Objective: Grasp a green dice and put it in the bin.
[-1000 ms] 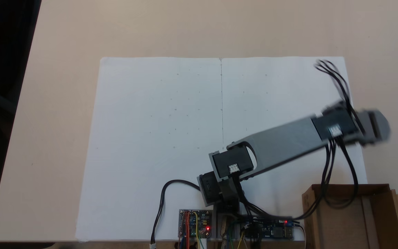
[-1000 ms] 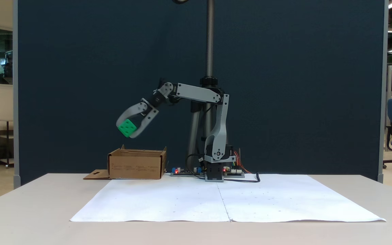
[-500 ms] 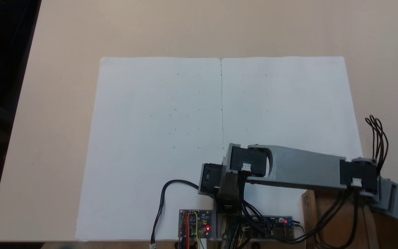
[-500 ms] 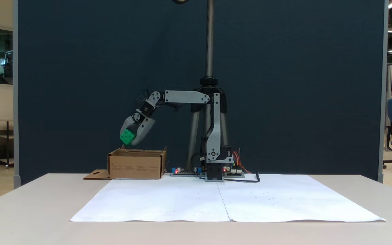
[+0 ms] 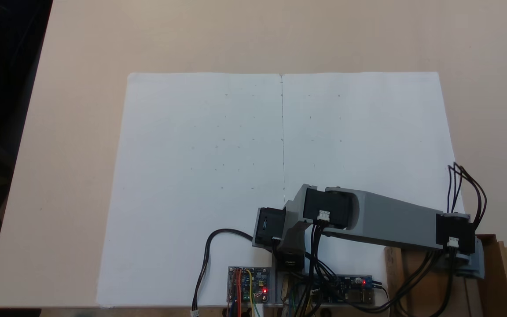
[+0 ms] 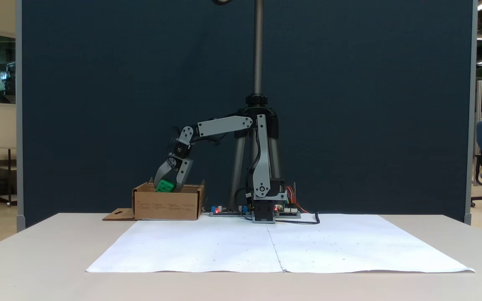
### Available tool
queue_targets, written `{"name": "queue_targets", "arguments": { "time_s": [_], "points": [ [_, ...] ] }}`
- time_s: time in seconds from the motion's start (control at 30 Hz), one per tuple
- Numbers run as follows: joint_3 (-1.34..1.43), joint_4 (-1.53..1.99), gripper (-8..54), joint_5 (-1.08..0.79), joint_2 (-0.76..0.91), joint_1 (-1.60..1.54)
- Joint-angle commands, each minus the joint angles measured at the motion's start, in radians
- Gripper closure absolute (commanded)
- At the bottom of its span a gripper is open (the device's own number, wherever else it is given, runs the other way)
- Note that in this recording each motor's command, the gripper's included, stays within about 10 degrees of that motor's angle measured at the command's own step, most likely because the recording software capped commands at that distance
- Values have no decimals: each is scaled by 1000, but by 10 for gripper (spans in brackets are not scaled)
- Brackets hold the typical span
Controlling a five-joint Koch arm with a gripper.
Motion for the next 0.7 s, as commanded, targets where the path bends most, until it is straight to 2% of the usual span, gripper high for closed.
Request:
{"name": "queue_targets", "arguments": {
  "time_s": [0.0, 0.07, 0.13, 0.17, 0.47, 0.67],
  "points": [
    [5, -29, 239, -74, 23, 0],
    [20, -29, 122, -74, 29, -6],
    [20, -29, 56, -72, 35, -12],
    [20, -31, 46, -72, 40, -14],
    [17, -41, 46, -54, 146, -86],
    [-11, -74, 46, 110, 334, -255]
  ]
}}
